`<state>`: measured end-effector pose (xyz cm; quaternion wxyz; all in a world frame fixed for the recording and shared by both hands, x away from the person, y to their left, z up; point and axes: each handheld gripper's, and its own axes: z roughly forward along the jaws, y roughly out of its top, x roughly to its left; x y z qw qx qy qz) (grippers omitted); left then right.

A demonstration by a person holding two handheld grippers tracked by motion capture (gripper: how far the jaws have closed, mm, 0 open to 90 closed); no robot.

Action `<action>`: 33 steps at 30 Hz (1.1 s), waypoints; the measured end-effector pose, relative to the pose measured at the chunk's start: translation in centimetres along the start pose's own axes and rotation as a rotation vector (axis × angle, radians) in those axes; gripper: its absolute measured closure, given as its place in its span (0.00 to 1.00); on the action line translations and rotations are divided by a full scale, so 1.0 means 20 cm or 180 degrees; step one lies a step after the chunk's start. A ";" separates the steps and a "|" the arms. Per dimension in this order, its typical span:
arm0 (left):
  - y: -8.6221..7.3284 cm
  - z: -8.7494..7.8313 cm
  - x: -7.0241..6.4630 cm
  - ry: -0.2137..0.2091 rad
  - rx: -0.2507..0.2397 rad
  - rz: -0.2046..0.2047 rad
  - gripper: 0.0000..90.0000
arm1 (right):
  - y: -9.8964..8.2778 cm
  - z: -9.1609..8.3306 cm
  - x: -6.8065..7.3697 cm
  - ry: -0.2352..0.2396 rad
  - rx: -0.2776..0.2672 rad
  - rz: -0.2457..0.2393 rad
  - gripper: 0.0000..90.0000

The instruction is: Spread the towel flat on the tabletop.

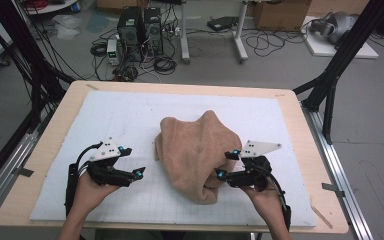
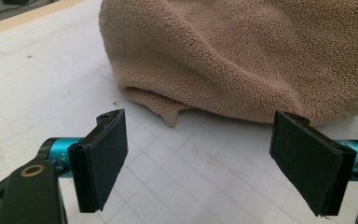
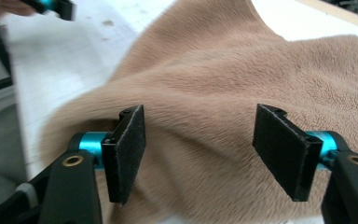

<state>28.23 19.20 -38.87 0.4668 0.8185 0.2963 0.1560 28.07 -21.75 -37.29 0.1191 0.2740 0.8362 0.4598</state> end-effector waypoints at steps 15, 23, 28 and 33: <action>0.06 0.10 0.04 -0.0052 0.0022 -0.0034 0.27 | 0.03 0.23 -0.04 0.0079 0.0231 -0.0032 0.34; 0.12 0.23 0.06 -0.0146 0.0107 -0.0082 0.30 | 0.03 0.24 -0.04 0.0053 0.0246 -0.0090 0.34; 0.16 0.33 0.05 -0.0207 0.0163 -0.0067 0.34 | 0.03 0.24 -0.04 0.0052 0.0249 -0.0086 0.34; 0.18 0.45 0.04 -0.0230 0.0332 -0.0011 0.48 | 0.02 0.25 -0.04 0.0050 0.0241 -0.0091 0.34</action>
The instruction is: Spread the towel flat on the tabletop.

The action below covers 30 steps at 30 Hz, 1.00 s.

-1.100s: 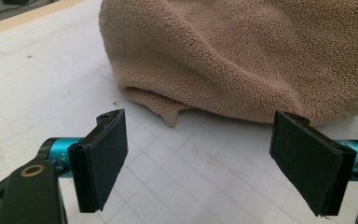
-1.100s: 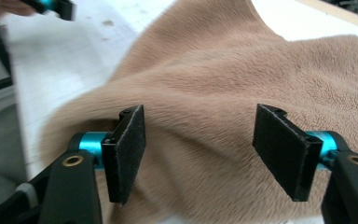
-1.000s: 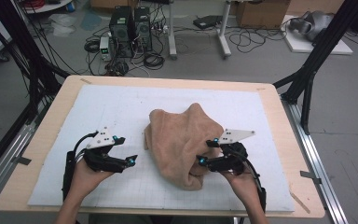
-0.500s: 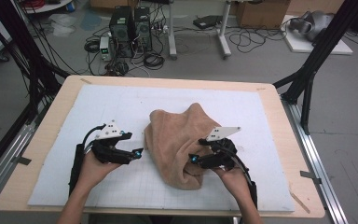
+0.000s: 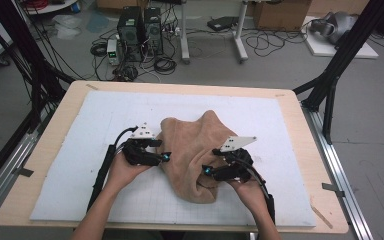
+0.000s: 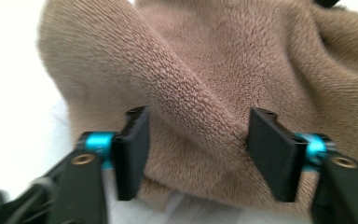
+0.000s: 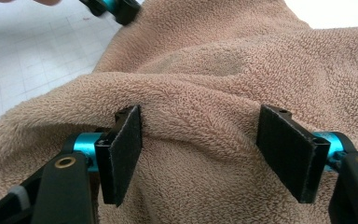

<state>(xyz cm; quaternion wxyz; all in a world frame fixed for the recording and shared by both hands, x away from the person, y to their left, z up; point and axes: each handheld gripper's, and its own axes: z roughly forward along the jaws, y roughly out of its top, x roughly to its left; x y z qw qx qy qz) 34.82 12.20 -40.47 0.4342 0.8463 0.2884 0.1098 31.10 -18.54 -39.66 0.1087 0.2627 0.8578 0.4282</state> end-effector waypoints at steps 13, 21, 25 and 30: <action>-0.01 -0.08 -0.02 0.0222 0.0041 0.0110 0.94 | 0.00 0.00 -0.01 -0.0031 -0.0013 -0.0054 0.33; -0.15 -0.30 -0.15 0.0327 -0.0295 0.0049 0.94 | 0.01 0.03 0.01 -0.0010 0.0004 -0.0092 0.33; -0.23 -0.40 -0.24 0.0342 -0.0461 -0.0013 0.94 | 0.03 0.05 0.04 0.0041 0.0002 -0.0156 0.33; -0.37 -0.50 -0.35 0.0475 -0.0468 0.0062 0.94 | 0.06 0.09 0.10 0.0176 0.0028 -0.0293 0.33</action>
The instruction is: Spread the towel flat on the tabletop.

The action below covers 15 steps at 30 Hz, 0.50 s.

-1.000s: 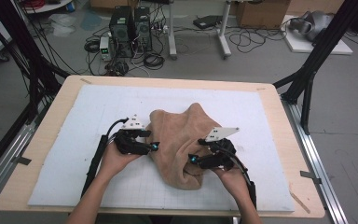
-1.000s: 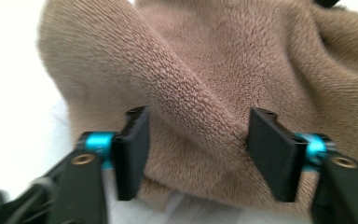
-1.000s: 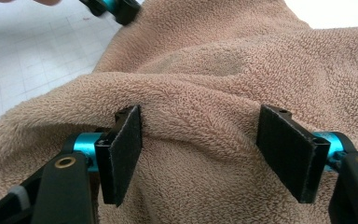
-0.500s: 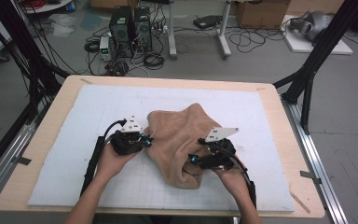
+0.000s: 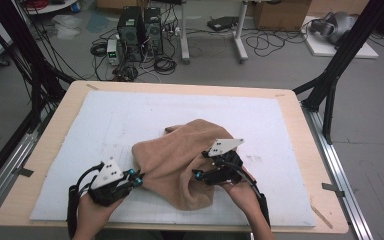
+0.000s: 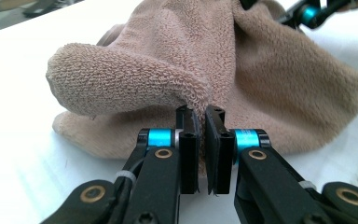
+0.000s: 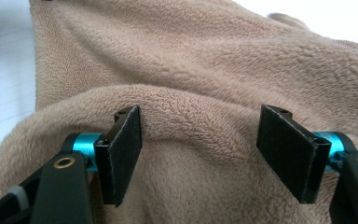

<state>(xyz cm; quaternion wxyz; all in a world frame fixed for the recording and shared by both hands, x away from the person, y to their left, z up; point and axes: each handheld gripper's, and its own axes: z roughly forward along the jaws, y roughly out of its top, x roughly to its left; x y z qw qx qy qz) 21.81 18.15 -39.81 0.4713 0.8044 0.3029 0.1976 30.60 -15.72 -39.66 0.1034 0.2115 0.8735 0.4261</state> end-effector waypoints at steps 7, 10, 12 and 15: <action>-0.10 -0.12 -0.10 0.0052 -0.0009 0.0004 0.94 | 0.02 0.04 0.09 0.0178 0.0053 -0.0177 0.33; -0.11 -0.13 -0.09 -0.0032 0.0042 -0.0023 0.91 | 0.01 0.03 0.11 0.0205 0.0032 -0.0179 0.33; -0.10 -0.13 -0.07 -0.0107 0.0012 -0.0068 0.79 | 0.01 0.00 0.11 0.0191 0.0010 -0.0163 0.33; -0.05 -0.15 -0.06 -0.0122 -0.0029 -0.0027 0.67 | -0.01 -0.06 0.11 0.0136 -0.0080 -0.0150 0.33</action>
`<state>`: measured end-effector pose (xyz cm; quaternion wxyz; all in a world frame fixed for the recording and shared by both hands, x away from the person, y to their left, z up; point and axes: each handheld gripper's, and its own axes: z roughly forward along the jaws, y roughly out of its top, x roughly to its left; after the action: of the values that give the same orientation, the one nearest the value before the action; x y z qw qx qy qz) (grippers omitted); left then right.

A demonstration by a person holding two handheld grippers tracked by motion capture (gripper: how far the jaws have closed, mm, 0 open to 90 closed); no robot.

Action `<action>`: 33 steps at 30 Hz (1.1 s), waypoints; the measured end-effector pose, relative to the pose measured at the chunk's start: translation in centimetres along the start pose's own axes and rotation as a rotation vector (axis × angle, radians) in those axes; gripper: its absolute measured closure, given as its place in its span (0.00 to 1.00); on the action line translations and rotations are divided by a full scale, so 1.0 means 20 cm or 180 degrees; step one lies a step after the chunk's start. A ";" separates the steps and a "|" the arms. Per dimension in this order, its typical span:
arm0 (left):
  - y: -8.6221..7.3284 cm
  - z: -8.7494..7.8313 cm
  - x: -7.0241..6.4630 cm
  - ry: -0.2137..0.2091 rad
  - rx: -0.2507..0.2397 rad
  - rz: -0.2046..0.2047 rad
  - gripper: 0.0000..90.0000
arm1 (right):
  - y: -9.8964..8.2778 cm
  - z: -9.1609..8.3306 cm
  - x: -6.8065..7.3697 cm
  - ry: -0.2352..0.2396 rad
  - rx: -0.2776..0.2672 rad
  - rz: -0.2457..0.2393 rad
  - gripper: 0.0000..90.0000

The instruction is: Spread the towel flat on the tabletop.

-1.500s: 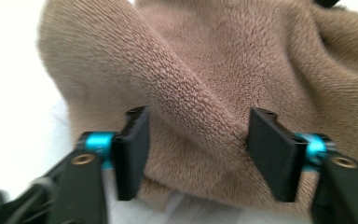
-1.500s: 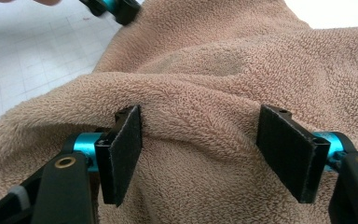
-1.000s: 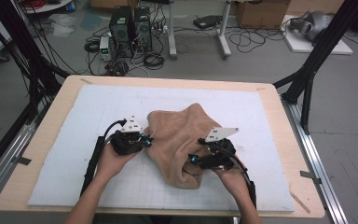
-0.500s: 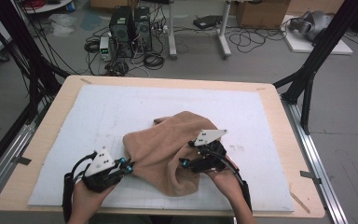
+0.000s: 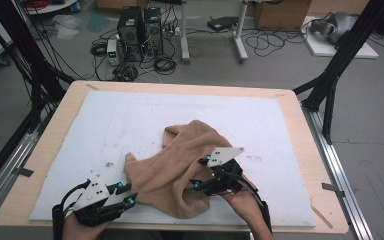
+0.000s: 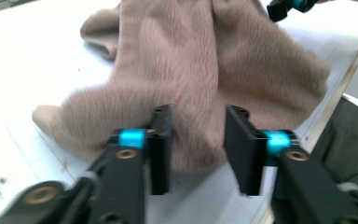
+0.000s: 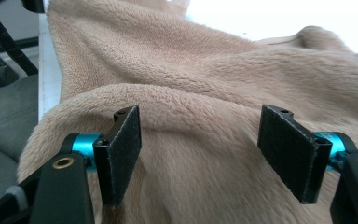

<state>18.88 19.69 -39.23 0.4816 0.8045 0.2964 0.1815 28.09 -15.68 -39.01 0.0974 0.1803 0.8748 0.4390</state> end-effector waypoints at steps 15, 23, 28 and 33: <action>0.26 0.34 0.23 -0.0028 0.0143 0.0430 0.54 | -0.11 -0.13 -0.15 -0.0356 -0.0060 0.0382 0.33; 0.21 0.56 0.36 -0.0160 0.0565 0.0258 0.54 | -0.15 -0.12 -0.17 -0.0404 -0.0029 0.0466 0.33; 0.15 0.67 0.37 -0.0274 0.0981 0.0216 0.50 | -0.17 -0.09 -0.17 -0.0390 0.0027 0.0473 0.33; 0.12 0.69 0.36 -0.0362 0.0988 0.0206 0.68 | -0.18 -0.07 -0.19 -0.0377 0.0041 0.0518 0.32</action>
<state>33.02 14.25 -43.51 0.3614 0.8874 0.2671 0.1031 30.21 -20.22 -41.03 0.1119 0.2771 0.8528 0.4283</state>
